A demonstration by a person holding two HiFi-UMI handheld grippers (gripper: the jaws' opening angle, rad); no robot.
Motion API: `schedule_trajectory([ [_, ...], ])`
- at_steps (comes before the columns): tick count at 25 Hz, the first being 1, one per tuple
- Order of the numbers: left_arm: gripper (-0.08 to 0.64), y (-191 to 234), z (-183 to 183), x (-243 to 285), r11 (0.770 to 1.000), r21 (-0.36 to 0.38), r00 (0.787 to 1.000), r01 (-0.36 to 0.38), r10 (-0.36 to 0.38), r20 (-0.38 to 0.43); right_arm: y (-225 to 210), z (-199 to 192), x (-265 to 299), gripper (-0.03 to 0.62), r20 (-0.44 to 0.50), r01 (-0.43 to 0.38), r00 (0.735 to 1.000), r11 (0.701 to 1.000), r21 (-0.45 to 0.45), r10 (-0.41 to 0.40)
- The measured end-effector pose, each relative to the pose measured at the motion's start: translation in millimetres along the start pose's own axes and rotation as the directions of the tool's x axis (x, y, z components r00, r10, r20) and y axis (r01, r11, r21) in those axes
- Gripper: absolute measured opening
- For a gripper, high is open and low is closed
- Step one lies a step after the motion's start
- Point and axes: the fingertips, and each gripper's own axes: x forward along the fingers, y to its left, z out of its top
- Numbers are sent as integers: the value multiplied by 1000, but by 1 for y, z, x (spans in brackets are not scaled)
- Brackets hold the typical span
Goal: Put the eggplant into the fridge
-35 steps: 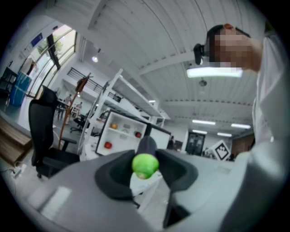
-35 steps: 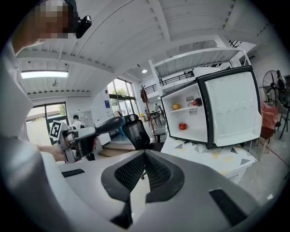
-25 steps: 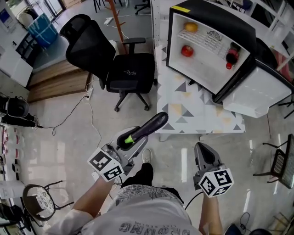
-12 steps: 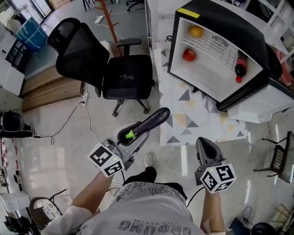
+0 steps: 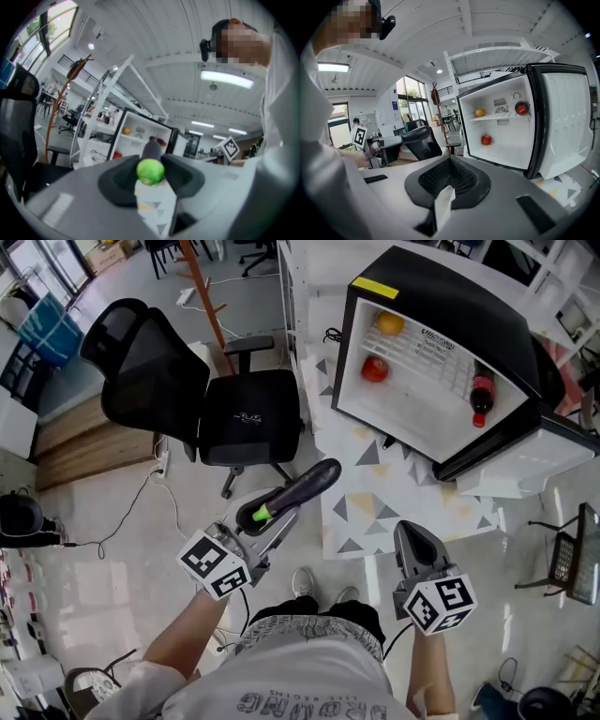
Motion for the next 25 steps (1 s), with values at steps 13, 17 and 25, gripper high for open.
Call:
schedule_trajectory([
  [13,161,14,13,62,999,48,1000,0,0,-2,-39,14,30,3,12,-31,999,999,13,31],
  [17,161,16,22,90,998,67,1000,-13,13,2,-56,19,38,3,11,-63,998,998,19,63],
  [25,161,18,45,161,992,122,1000,-29,27,11,-91,45,51,3,37,-145,989,988,58,143],
])
